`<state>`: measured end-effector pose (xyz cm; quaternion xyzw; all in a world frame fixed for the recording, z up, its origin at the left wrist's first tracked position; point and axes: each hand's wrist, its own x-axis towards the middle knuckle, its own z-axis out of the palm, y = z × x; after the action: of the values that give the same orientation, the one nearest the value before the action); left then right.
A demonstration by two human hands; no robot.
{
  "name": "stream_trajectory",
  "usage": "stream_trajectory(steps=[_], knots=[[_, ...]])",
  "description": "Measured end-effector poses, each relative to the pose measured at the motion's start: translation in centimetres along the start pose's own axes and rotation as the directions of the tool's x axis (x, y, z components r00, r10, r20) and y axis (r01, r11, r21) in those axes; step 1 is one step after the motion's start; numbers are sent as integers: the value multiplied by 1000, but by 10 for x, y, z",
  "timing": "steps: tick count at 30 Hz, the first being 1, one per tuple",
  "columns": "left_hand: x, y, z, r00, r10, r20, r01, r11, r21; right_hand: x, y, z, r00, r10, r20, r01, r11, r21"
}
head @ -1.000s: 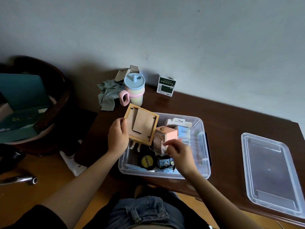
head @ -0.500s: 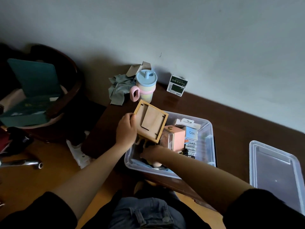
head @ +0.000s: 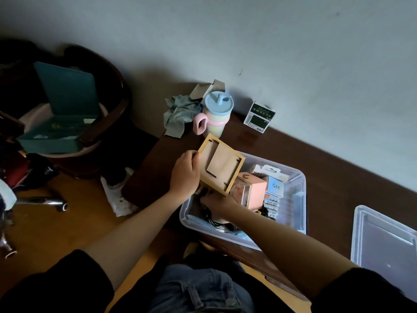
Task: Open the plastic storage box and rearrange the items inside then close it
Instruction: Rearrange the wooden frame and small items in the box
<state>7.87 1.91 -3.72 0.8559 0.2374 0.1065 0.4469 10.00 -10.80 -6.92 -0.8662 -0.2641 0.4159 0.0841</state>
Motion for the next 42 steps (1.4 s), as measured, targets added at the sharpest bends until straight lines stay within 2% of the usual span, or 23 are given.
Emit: stream_trajectory(steps=[4, 6, 9, 12, 13, 15, 17, 19, 21, 23, 24, 28, 31, 34, 38, 40, 42], knots=[[4, -1, -2, 998, -59, 30, 61, 996, -61, -5, -3, -8, 984, -111, -140, 111, 994, -12], [8, -1, -3, 992, -110, 60, 115, 988, -104, -5, -6, -14, 989, -91, -119, 97, 995, 40], [13, -3, -5, 980, -193, 54, 200, 957, -210, -4, -9, -25, 995, -76, -68, 76, 997, -4], [14, -3, -6, 974, -224, 28, 222, 930, -291, -8, -6, -32, 988, -131, -79, 135, 989, 55], [14, -2, -5, 975, -219, 30, 218, 925, -311, -11, -4, -32, 985, -135, -111, 140, 990, 36], [12, 1, -5, 979, -202, 38, 203, 920, -335, -17, 0, -30, 969, -126, -211, 104, 988, -111], [12, 5, -3, 983, -180, 40, 183, 923, -340, -22, 1, -27, 961, -124, -248, 68, 972, -224], [11, 9, 0, 987, -157, 35, 159, 932, -325, -23, 0, -23, 970, -171, -175, 69, 877, -476], [9, 12, 2, 990, -138, 23, 138, 945, -295, -20, 0, -15, 983, -168, -72, 70, 712, -698], [7, 13, 4, 994, -106, 19, 107, 962, -252, -15, 0, -4, 990, -138, -18, 59, 537, -842], [6, 13, 5, 996, -84, 22, 87, 970, -226, -12, 0, 1, 991, -134, -3, 66, 504, -861], [2, 15, 5, 999, 17, 37, -13, 993, -113, -5, 2, 12, 987, -156, 44, 120, 523, -844], [2, 15, 5, 999, 26, 36, -23, 996, -81, -9, 3, 9, 980, -194, 30, 146, 618, -773], [3, 15, 7, 1000, 10, 18, -9, 998, -55, -21, 8, 0, 965, -260, -25, 178, 724, -667], [4, 15, 11, 1000, 9, -21, -9, 1000, -23, -41, 15, -8, 930, -351, -110, 225, 780, -584], [4, 14, 12, 1000, 12, -23, -12, 1000, -18, -54, 17, -12, 928, -336, -159, 229, 854, -467], [5, 13, 12, 1000, 9, -15, -10, 1000, -16, -71, 22, -19, 925, -280, -258, 215, 943, -252]])
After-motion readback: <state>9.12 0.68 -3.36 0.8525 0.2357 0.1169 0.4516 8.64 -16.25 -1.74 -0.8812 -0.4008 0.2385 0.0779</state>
